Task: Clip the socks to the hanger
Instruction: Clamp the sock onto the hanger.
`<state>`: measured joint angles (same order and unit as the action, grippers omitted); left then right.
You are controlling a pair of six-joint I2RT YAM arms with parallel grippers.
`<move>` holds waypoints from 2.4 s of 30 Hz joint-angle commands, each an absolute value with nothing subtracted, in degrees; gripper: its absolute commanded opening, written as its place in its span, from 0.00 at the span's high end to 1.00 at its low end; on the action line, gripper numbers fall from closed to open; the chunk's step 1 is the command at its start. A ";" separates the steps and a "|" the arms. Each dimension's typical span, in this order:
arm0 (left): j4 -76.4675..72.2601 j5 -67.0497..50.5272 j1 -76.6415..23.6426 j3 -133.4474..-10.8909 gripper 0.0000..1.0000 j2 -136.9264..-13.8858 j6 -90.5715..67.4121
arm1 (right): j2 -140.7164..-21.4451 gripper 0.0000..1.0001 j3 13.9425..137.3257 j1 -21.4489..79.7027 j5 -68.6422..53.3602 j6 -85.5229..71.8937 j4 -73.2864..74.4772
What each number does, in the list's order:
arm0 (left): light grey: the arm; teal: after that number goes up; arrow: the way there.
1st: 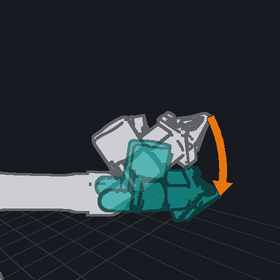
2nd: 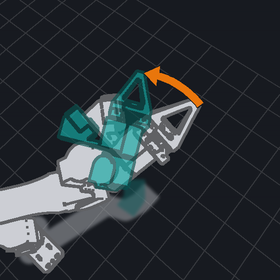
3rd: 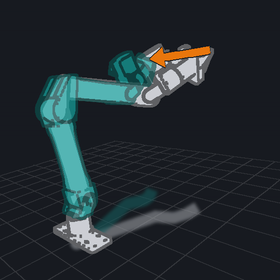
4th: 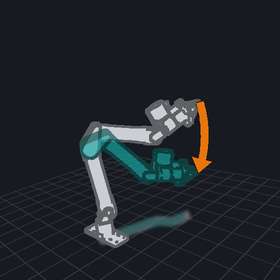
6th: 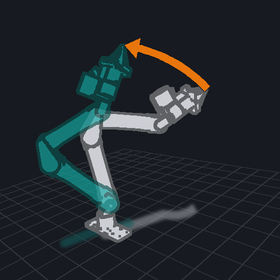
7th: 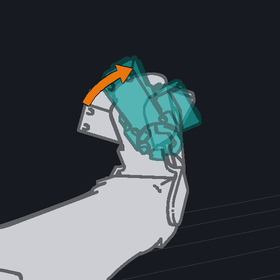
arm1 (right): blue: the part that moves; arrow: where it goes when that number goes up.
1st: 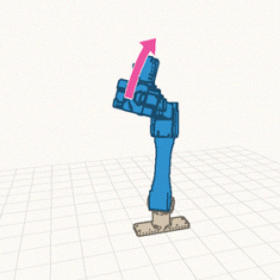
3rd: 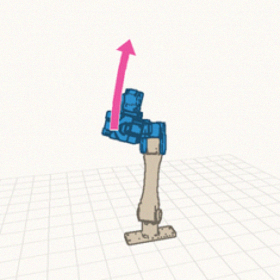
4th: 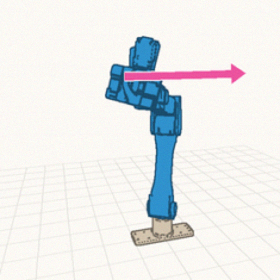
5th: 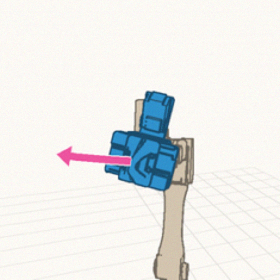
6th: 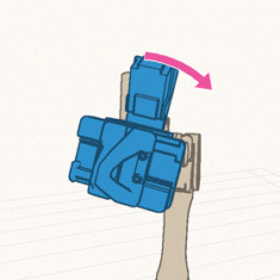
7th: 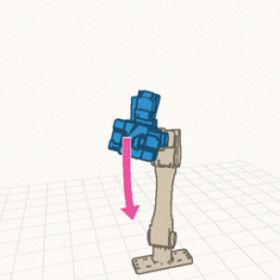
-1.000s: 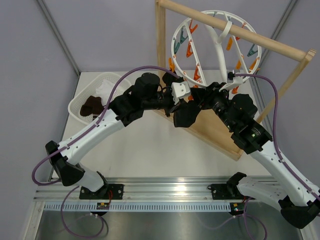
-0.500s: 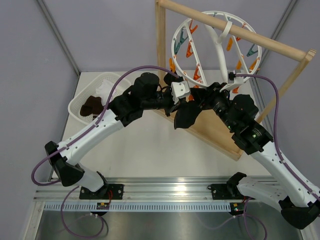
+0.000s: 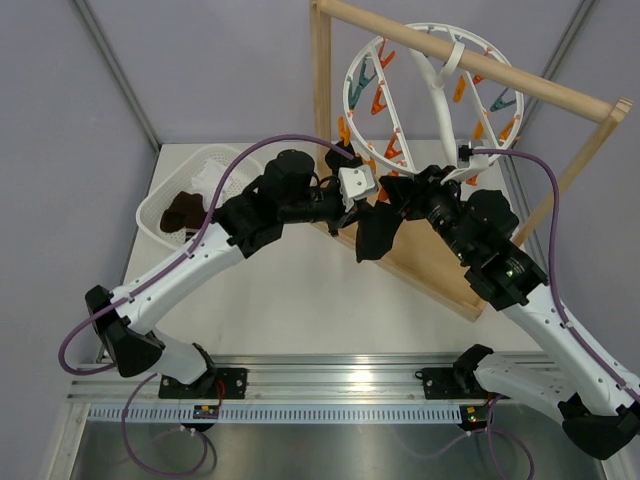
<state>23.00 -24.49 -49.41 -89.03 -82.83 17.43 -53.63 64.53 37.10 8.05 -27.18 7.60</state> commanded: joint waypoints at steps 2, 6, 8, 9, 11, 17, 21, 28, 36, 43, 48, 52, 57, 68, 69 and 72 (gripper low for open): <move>17.50 -26.63 -49.66 -86.41 1.00 -80.07 16.09 | -52.91 1.00 63.99 37.53 6.68 -26.81 8.44; 15.47 -28.30 -49.57 -85.25 1.00 -79.02 15.73 | -53.26 1.00 63.99 37.44 5.71 -26.72 8.26; 14.68 -29.70 -49.57 -85.25 1.00 -78.75 15.38 | -53.26 1.00 63.81 37.53 5.36 -26.72 8.09; 14.42 -30.75 -49.57 -85.25 1.00 -78.66 15.12 | -53.17 1.00 63.63 37.44 5.19 -26.63 7.74; 13.63 -32.68 -49.31 -84.99 1.00 -78.23 14.42 | -52.91 1.00 63.46 37.44 4.75 -26.72 7.56; 4.85 -42.00 -44.66 -80.87 1.00 -77.34 6.79 | -51.77 1.00 62.93 37.44 3.60 -26.28 6.68; 2.81 -45.52 -43.86 -79.72 1.00 -77.78 5.10 | -51.42 1.00 63.02 37.44 3.17 -26.19 6.59; 1.23 -49.30 -42.45 -79.45 1.00 -79.10 3.34 | -51.15 1.00 62.84 37.44 2.73 -26.02 5.98; 1.23 -51.15 -41.66 -79.02 1.00 -80.07 2.81 | -50.98 1.00 62.75 37.53 2.29 -26.01 5.36; 1.14 -51.94 -41.31 -79.01 1.00 -81.30 2.37 | -50.98 1.00 62.67 37.44 1.15 -25.84 4.75; 0.79 -52.12 -40.87 -79.36 1.00 -81.21 2.46 | -51.06 1.00 62.58 37.44 0.79 -25.75 4.48; 0.35 -52.64 -40.52 -79.72 1.00 -81.47 1.85 | -51.06 1.00 62.40 37.44 0.26 -25.75 4.40; -1.58 -53.44 -40.08 -80.07 1.00 -81.65 0.62 | -51.06 1.00 62.23 37.44 0.26 -25.93 4.31; -2.37 -54.31 -39.64 -80.42 1.00 -82.88 0.26 | -50.71 1.00 62.75 37.44 -1.23 -26.10 4.31; -2.55 -54.40 -39.64 -80.51 1.00 -82.88 0.26 | -50.63 1.00 62.75 37.44 -1.23 -26.02 4.31; -2.72 -54.32 -39.46 -80.59 1.00 -82.88 0.26 | -50.54 1.00 62.75 37.53 -1.23 -26.02 4.48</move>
